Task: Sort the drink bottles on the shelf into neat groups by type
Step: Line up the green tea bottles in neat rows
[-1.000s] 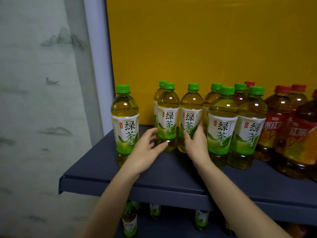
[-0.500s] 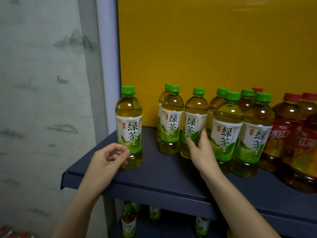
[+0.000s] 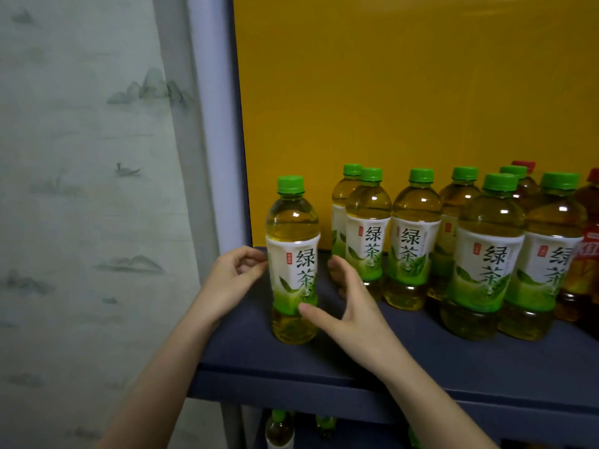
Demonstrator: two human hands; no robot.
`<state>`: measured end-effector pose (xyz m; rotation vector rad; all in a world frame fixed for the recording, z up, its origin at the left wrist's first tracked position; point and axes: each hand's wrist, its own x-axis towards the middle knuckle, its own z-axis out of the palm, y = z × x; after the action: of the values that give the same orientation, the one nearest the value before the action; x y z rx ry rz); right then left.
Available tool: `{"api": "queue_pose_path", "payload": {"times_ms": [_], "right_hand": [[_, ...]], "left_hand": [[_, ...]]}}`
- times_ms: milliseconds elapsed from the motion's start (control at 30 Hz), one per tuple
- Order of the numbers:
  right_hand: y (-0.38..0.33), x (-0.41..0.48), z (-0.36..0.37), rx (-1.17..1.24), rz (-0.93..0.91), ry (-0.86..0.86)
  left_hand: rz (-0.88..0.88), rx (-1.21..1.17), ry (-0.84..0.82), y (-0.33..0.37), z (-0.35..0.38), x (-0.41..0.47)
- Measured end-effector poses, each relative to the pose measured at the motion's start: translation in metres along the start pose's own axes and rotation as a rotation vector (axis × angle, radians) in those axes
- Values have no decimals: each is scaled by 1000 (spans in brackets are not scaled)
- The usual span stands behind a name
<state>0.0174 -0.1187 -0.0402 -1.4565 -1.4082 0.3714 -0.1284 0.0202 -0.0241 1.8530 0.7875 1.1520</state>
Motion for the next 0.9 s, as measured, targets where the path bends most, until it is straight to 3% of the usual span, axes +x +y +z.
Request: {"api": "queue_pose_path", "payload": {"times_ms": [167, 533, 700, 900], "right_hand": [[-6, 23, 22, 174, 74, -57], [-14, -16, -14, -112, 86, 407], [-16, -33, -36, -126, 124, 544], [-10, -40, -46, -185, 139, 622]], "left_hand": [[2, -18, -206, -8, 1, 37], [-103, -51, -451, -11, 64, 100], [-98, -131, -559, -1, 92, 116], [-45, -150, -555, 3, 108, 118]]}}
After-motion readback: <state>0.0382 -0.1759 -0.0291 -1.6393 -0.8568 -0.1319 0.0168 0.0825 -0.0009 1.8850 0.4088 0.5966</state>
